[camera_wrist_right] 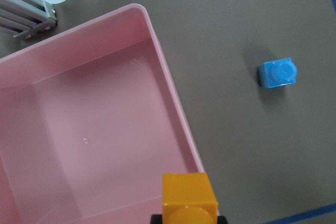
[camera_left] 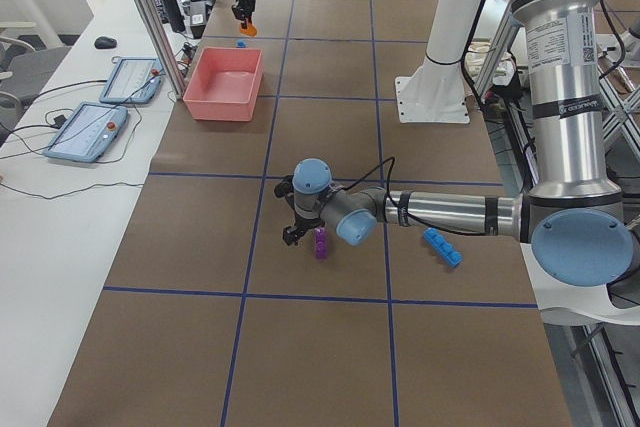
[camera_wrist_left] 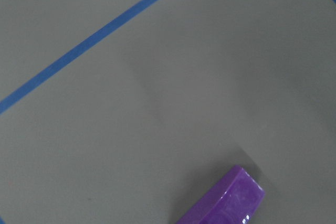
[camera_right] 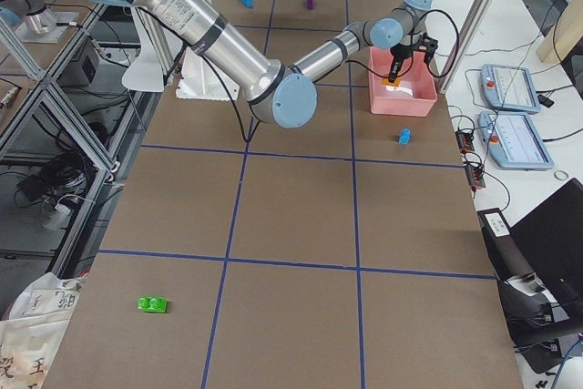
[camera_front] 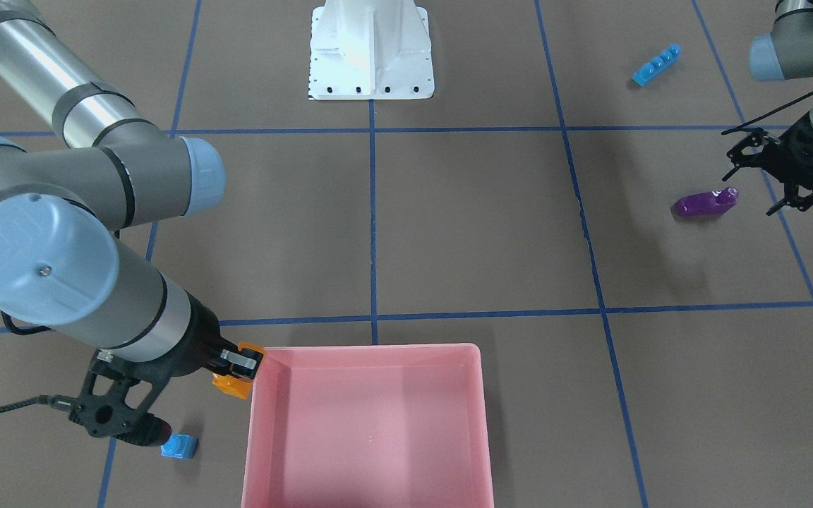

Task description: Put all blocks into box

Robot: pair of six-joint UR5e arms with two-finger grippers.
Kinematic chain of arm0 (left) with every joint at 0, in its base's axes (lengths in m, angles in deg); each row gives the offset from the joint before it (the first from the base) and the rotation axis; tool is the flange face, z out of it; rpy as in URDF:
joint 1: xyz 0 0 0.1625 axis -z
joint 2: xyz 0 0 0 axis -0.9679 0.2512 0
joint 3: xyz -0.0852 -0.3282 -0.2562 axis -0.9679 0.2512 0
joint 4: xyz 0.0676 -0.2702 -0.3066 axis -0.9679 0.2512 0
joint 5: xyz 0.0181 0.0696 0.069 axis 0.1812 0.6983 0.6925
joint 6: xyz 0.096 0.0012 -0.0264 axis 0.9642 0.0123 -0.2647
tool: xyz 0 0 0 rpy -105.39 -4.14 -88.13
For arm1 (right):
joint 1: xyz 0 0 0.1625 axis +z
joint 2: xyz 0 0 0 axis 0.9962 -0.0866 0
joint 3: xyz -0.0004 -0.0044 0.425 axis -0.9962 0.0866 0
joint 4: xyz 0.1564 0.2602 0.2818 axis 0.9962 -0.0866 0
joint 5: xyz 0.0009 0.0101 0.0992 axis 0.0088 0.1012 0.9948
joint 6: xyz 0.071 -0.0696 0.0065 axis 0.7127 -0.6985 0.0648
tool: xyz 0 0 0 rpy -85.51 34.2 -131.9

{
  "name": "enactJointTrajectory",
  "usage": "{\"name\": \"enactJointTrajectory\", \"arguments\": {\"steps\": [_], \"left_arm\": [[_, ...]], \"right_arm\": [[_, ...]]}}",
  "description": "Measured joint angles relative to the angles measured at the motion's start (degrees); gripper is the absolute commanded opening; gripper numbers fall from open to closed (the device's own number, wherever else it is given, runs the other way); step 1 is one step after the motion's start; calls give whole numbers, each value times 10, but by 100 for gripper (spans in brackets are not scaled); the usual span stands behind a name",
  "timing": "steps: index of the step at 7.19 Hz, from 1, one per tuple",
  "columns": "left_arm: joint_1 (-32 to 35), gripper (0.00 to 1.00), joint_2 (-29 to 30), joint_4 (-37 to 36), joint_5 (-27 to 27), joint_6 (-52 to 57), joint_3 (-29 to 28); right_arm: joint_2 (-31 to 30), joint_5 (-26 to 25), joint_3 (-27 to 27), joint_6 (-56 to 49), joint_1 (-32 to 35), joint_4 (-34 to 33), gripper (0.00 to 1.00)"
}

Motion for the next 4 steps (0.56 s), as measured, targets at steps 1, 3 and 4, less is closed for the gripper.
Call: {"name": "enactJointTrajectory", "arguments": {"steps": [1, 3, 4], "left_arm": [[-14, 100, 4, -1, 3, 43, -2], [-40, 100, 9, -4, 9, 91, -13], [-54, 100, 13, -4, 10, 98, -24]], "right_arm": [[33, -26, 66, 38, -18, 58, 0], [66, -74, 134, 82, -51, 117, 96], [71, -93, 145, 89, -64, 126, 100]]}}
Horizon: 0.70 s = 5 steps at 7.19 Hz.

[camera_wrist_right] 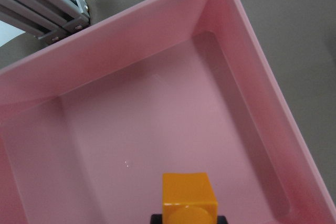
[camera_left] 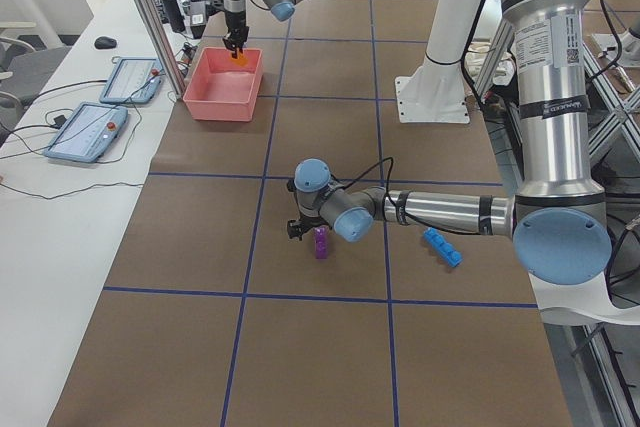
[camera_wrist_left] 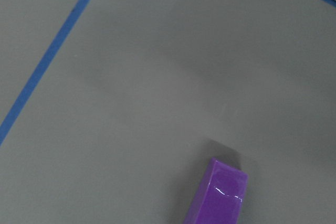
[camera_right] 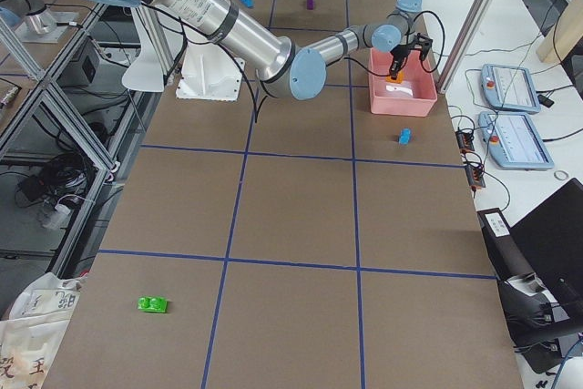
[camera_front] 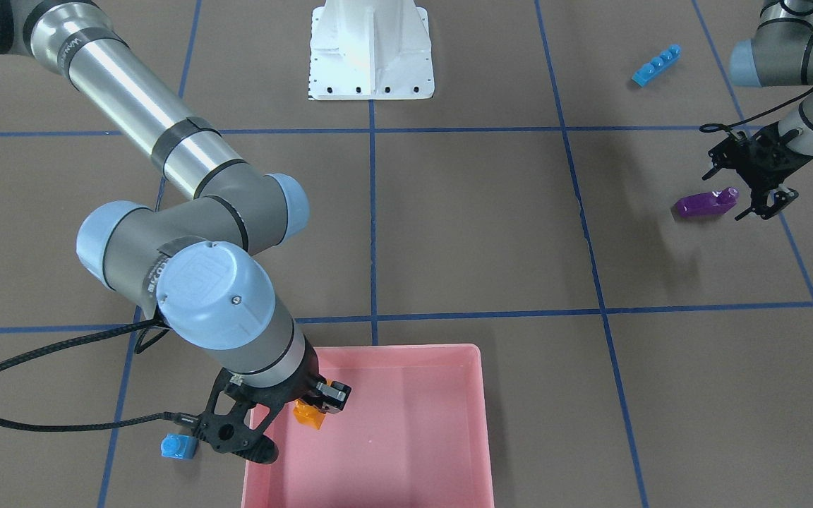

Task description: Put all blocks into box

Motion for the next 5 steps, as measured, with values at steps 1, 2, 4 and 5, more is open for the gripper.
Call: {"name": "enactJointTrajectory", "arguments": {"steps": [1, 2, 4, 5], "left_arm": [[-10, 99, 4, 0, 0, 2, -12], [-15, 85, 6, 0, 1, 3, -21], [-17, 0, 5, 0, 1, 3, -29], [-17, 0, 2, 0, 1, 3, -30]], "right_arm": [[2, -12, 6, 3, -8, 8, 100], [2, -17, 7, 3, -11, 14, 100], [2, -16, 5, 2, 3, 19, 100], [1, -13, 3, 1, 14, 19, 100]]}}
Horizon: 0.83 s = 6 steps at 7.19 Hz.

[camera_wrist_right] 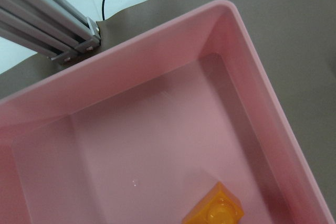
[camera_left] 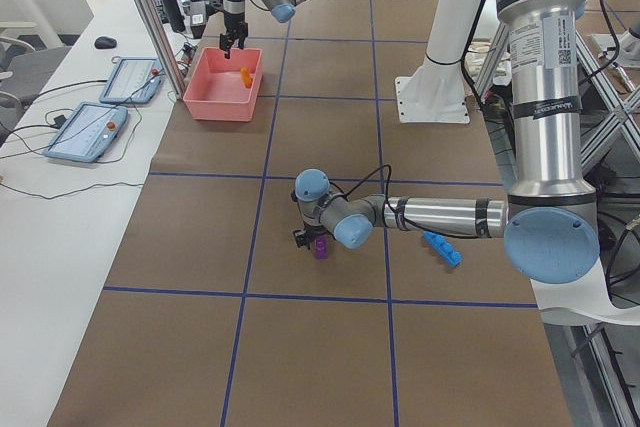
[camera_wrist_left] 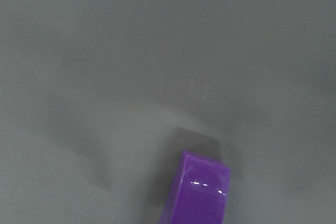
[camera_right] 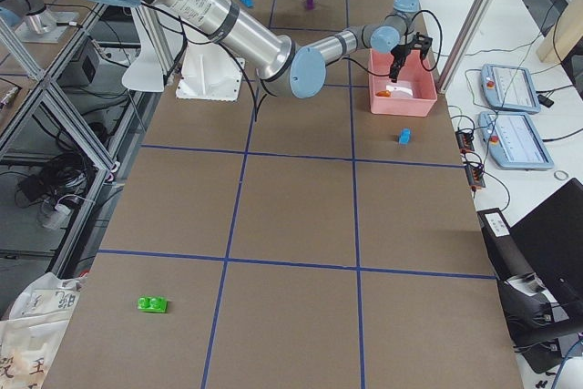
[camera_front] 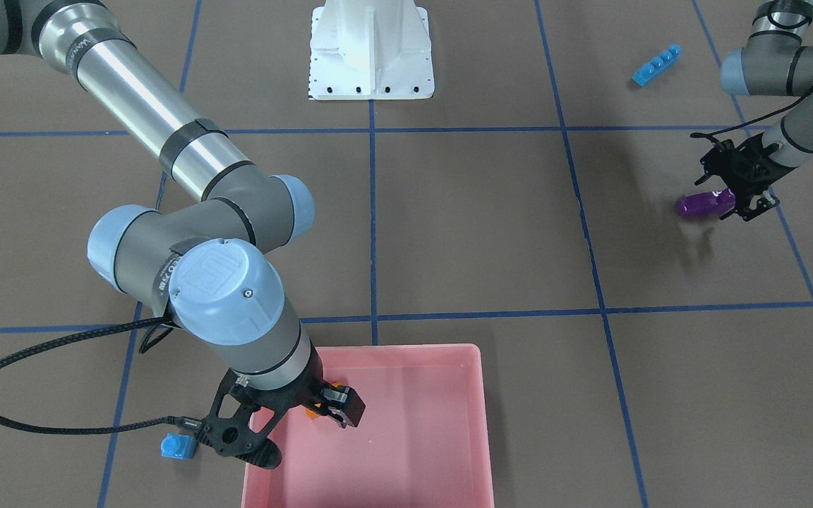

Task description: Put all blocks into box

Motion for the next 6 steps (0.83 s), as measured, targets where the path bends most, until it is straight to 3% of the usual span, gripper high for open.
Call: {"name": "enactJointTrajectory", "arguments": {"steps": [2, 4, 6], "left_arm": [[5, 0, -3, 0, -1, -5, -1], [22, 0, 11, -1, -6, -60, 5], [46, 0, 73, -28, -9, -185, 8]], "right_arm": [[-15, 11, -22, -4, 16, -1, 100], [-102, 41, -119, -27, 39, -5, 100], [-178, 54, -180, -71, 63, -6, 100]]}}
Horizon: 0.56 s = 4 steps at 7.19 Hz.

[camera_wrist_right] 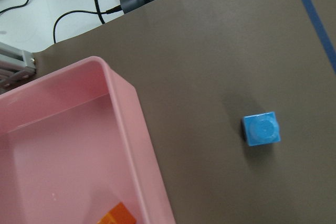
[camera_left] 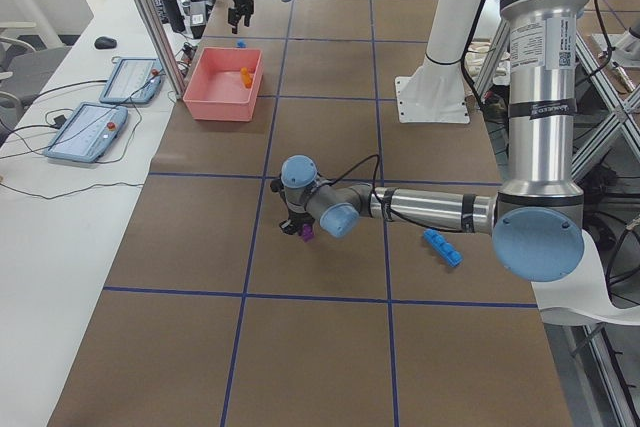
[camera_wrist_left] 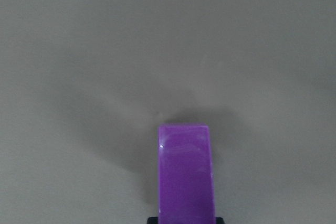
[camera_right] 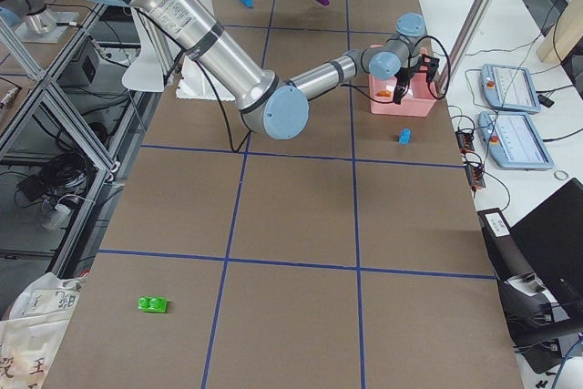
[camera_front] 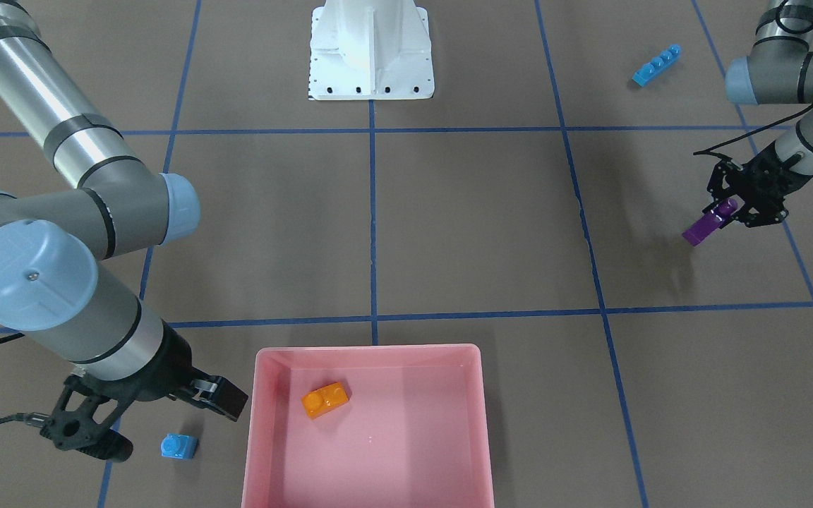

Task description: Put all blocks into box

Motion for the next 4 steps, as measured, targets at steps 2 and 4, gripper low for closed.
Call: {"name": "enactJointTrajectory", "arguments": {"steps": [2, 4], "left_arm": [[5, 0, 108, -62, 1, -156, -5], [3, 0, 253, -149, 2, -284, -37]], "right_arm": [[-55, -7, -22, -54, 17, 3, 100], [-48, -57, 21, -91, 7, 10, 100]]}}
